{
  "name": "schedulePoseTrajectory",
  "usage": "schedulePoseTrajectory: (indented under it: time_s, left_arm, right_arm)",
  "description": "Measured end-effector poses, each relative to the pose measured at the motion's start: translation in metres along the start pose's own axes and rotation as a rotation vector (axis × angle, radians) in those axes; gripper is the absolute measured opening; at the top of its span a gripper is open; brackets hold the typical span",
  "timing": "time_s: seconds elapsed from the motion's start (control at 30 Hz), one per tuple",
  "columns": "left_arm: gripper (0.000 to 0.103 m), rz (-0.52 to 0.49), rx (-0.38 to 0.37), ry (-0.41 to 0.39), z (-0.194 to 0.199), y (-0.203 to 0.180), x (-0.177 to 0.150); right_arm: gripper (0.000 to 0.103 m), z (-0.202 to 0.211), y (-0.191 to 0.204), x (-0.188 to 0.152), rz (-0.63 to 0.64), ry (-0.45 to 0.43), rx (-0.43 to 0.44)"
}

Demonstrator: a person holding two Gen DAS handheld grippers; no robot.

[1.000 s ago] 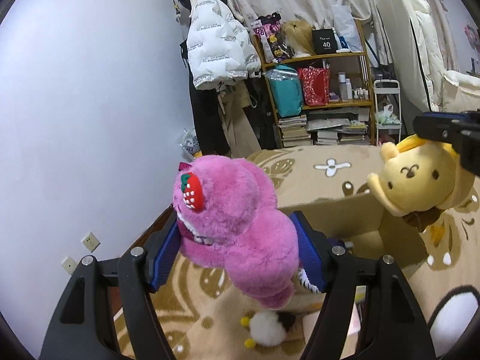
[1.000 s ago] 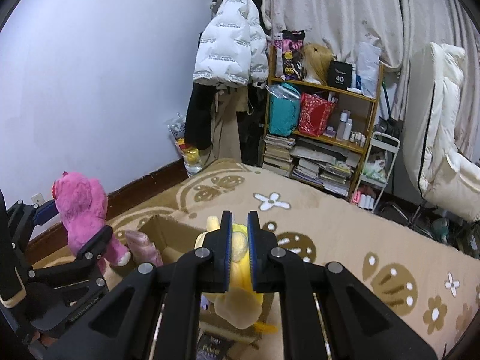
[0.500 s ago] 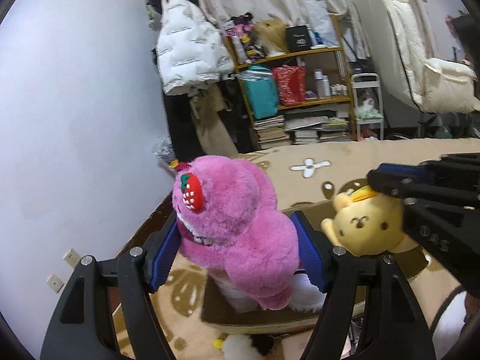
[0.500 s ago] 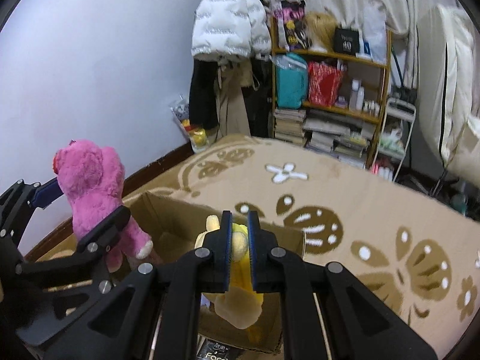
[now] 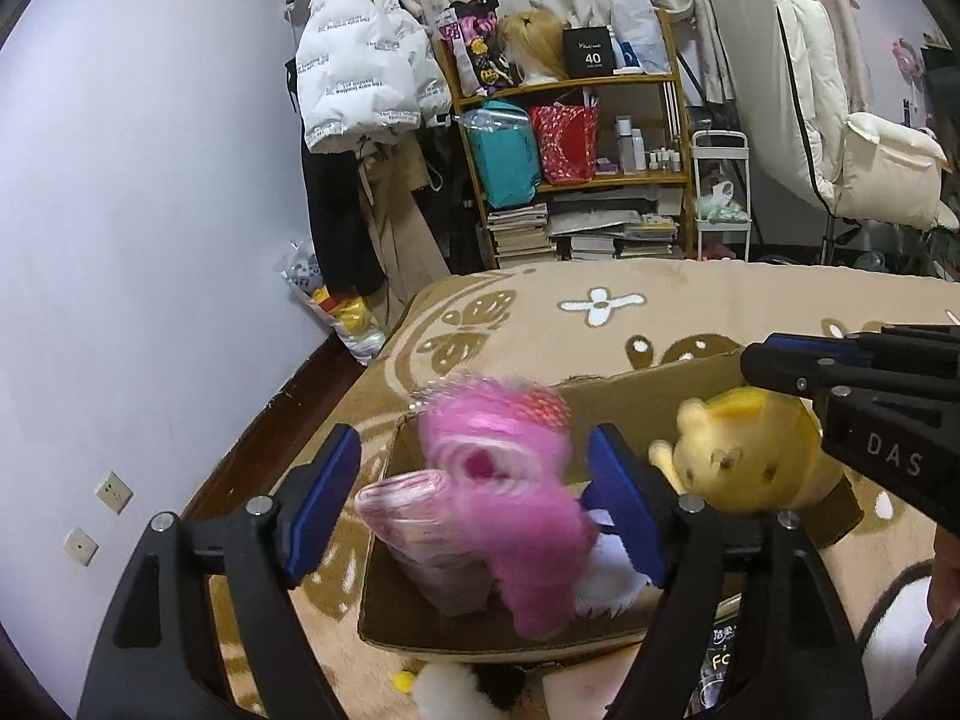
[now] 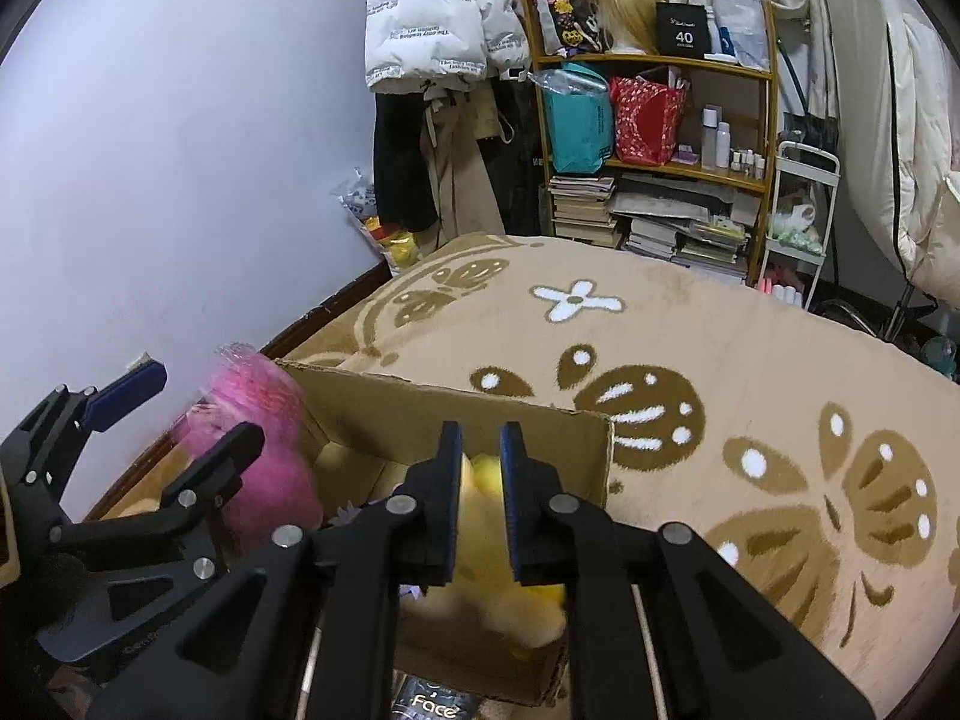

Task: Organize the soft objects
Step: 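Lift the bear and yellow dog over the box and release both inside, then withdraw both tools and move toward the items left beside the box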

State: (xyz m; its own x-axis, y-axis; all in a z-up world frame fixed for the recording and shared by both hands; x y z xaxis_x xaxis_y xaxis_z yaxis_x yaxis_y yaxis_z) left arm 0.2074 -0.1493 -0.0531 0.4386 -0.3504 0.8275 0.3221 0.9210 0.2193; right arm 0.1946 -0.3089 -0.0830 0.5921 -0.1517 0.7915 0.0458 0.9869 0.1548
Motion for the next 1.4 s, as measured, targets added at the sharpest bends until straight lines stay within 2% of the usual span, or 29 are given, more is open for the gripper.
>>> schedulePoseTrajectory:
  time_s: [0.1, 0.17, 0.23, 0.3, 0.37, 0.43, 0.53, 0.73, 1.13, 1.4]
  left_arm:
    - [0.094, 0.007, 0.037, 0.014, 0.003, 0.006, -0.005]
    - [0.098, 0.02, 0.046, 0.022, 0.005, 0.009, -0.007]
    - [0.099, 0.034, 0.038, 0.031, 0.007, 0.012, -0.01]
    - [0.099, 0.039, 0.042, 0.037, 0.011, 0.016, -0.012]
    - [0.099, 0.036, 0.045, 0.039, 0.017, 0.019, -0.013]
    - [0.101, 0.035, 0.047, 0.043, 0.025, 0.024, -0.015]
    - [0.102, 0.05, 0.047, 0.055, 0.036, 0.032, -0.019]
    - [0.103, 0.066, 0.065, 0.083, 0.061, 0.05, -0.028]
    - [0.103, 0.092, 0.1, 0.176, 0.093, 0.08, -0.062]
    - [0.103, 0.091, 0.087, 0.231, 0.097, 0.08, -0.083]
  right_arm:
    - [0.015, 0.007, 0.001, 0.003, 0.016, -0.008, -0.009]
    - [0.022, 0.012, 0.001, 0.003, 0.019, -0.009, -0.014]
    - [0.044, 0.017, 0.002, 0.004, 0.015, -0.011, -0.016]
    - [0.057, 0.022, 0.004, 0.004, 0.022, -0.012, -0.014]
    - [0.063, 0.028, 0.006, 0.004, 0.032, -0.012, -0.019]
    - [0.079, 0.034, 0.008, 0.004, 0.033, -0.013, -0.026]
    - [0.092, 0.047, 0.012, 0.004, 0.018, -0.016, -0.013]
    - [0.101, 0.069, 0.018, -0.002, 0.019, -0.015, -0.031]
    - [0.101, 0.105, 0.033, -0.041, -0.012, 0.033, -0.015]
    - [0.101, 0.105, 0.035, -0.074, -0.053, 0.102, -0.021]
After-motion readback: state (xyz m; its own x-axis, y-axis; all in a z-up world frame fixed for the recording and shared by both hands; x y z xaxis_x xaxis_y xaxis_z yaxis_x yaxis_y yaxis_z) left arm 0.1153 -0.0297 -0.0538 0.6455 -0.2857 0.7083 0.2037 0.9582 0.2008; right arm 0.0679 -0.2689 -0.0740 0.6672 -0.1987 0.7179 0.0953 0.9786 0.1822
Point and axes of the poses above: each gripper's, at about its wrist camera, not at the fingertips, and z roughly against the way its jaws point, y to its left, x to its top, the point moved 10 cm from there along -z, roughly the way its jaws point, and after that the axes turned 2 degrees about -y, right-handed, at the moved point
